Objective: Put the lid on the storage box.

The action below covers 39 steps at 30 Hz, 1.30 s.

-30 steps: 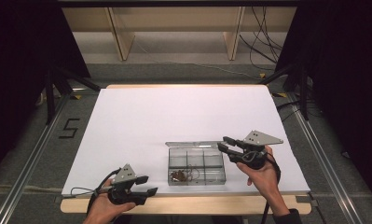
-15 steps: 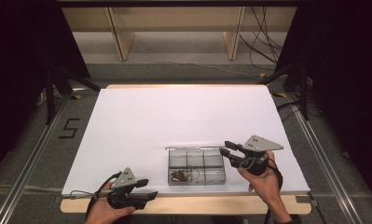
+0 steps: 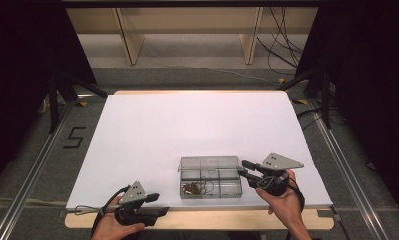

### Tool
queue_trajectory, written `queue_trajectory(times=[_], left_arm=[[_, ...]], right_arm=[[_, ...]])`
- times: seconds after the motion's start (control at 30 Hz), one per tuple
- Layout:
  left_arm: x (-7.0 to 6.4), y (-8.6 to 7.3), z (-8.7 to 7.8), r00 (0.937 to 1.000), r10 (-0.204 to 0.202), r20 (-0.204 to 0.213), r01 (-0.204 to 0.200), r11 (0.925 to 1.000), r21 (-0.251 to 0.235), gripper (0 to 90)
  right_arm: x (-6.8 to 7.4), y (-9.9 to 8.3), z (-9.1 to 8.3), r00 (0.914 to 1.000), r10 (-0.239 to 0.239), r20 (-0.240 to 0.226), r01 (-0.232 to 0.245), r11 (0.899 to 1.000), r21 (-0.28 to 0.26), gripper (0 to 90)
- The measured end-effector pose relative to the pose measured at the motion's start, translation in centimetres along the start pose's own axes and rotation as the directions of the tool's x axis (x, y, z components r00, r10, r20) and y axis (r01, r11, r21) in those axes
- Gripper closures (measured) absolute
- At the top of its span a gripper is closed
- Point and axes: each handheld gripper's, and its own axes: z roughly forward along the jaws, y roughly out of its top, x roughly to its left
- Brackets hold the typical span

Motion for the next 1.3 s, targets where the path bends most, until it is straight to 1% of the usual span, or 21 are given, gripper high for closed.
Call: queue_trajectory(times=[0.03,0.1,0.13,0.17,0.2,0.23,0.27,0.3,0.37,0.47,0.5,0.53,0.57,0.6,0.63,0.73,0.77,0.9,0.93,1.17,1.3], left_arm=[[-0.1,-0.1,0.1,0.9998,-0.017,0.007,0.017,0.9997,-0.018,41.2],[-0.1,-0.1,0.0,0.9999,-0.016,0.005,0.016,0.9997,-0.017,41.3],[-0.1,-0.1,-0.1,0.9999,-0.014,0.003,0.014,0.9998,-0.016,41.3],[-0.1,-0.1,0.0,0.9997,-0.023,0.007,0.023,0.9994,-0.027,41.2],[-0.1,-0.2,0.0,0.9997,-0.025,0.008,0.025,0.9992,-0.03,41.2],[-0.1,-0.1,-0.1,0.9998,-0.02,0.005,0.02,0.9997,-0.016,41.1],[-0.2,-0.2,-0.1,0.999,-0.044,0.007,0.044,0.999,-0.012,41.1],[-0.2,-0.2,-0.1,0.9992,-0.038,0.013,0.039,0.9992,-0.006,41.1],[-0.1,-0.2,-0.1,0.9998,-0.015,0.009,0.015,0.9998,-0.012,41.1],[-0.2,-0.3,-0.1,0.9998,-0.02,0.008,0.02,0.9997,-0.015,41.1],[-0.3,-0.3,-0.1,0.9989,-0.046,0.008,0.046,0.9989,-0.012,41.1],[-0.3,-0.3,-0.1,0.9989,-0.046,0.008,0.046,0.9988,-0.013,41.2],[-0.2,-0.3,-0.1,0.9994,-0.034,0.007,0.034,0.9993,-0.014,41.1],[-0.1,-0.3,0.0,0.9996,-0.027,0.008,0.027,0.9995,-0.017,41.1],[-0.1,-0.3,-0.1,0.9998,-0.019,0.006,0.019,0.9998,-0.01,41.1],[0.0,-0.3,-0.1,0.9995,-0.031,-0.006,0.031,0.9995,0.001,41.2],[-0.1,-0.3,-0.1,0.9991,-0.042,-0.001,0.042,0.9991,-0.009,41.2],[-0.2,-0.4,-0.2,0.9989,-0.045,0.007,0.046,0.9986,-0.026,41.2],[0.0,-0.4,-0.2,0.9996,-0.028,0.004,0.028,0.9993,-0.026,41.2],[0.0,-0.4,-0.4,0.9996,-0.028,-0.003,0.028,0.9993,-0.024,41.4],[0.0,-0.5,-0.3,0.9986,-0.053,0.004,0.053,0.9984,-0.02,41.5]], right_arm=[[0.1,-0.3,0.1,0.9998,0.016,-0.01,-0.016,1.0,0.0,67.8],[0.1,-0.5,0.0,0.9999,0.015,0.0,-0.015,1.0,0.011,68.7],[0.3,-0.6,-0.1,0.9993,0.039,-0.001,-0.039,0.999,0.011,69.1],[0.1,-0.7,0.0,1.0,0.007,-0.006,-0.007,1.0,-0.002,69.5],[0.4,-0.8,-0.3,0.9983,0.056,-0.015,-0.056,0.998,0.027,70.3],[0.2,-0.9,-0.2,0.9997,0.019,-0.014,-0.019,1.0,0.009,70.5],[0.4,-1.0,-0.3,0.9987,0.049,-0.01,-0.049,0.998,0.027,70.6],[0.2,-1.1,-0.3,0.9996,0.028,-0.009,-0.028,0.999,0.023,71.1],[0.3,-1.4,-0.2,0.9991,0.042,-0.008,-0.042,0.999,0.025,72.8],[0.4,-1.7,-0.4,0.9969,0.076,-0.02,-0.075,0.996,0.052,74.9],[0.2,-1.8,-0.2,0.9985,0.05,-0.021,-0.05,0.998,0.039,75.7],[0.1,-2.0,-0.1,0.9985,0.05,-0.022,-0.049,0.998,0.035,76.0],[0.4,-2.0,-0.3,0.9966,0.081,-0.016,-0.08,0.995,0.056,76.2],[0.1,-2.1,-0.2,0.9989,0.041,-0.021,-0.04,0.998,0.04,76.7],[0.2,-2.2,-0.2,0.9978,0.065,-0.011,-0.064,0.997,0.045,77.5],[0.1,-2.3,-0.3,0.9971,0.065,-0.04,-0.063,0.997,0.055,78.6],[0.3,-2.4,-0.3,0.9945,0.099,-0.036,-0.097,0.994,0.058,79.0],[0.3,-2.6,-0.1,0.9949,0.092,-0.042,-0.089,0.994,0.06,81.5],[0.1,-2.5,-0.2,0.9974,0.058,-0.042,-0.055,0.997,0.062,81.9],[0.5,-2.7,-0.2,0.9944,0.094,-0.048,-0.09,0.994,0.069,84.0],[0.5,-2.7,-0.2,0.9951,0.075,-0.065,-0.071,0.996,0.053,85.2]])
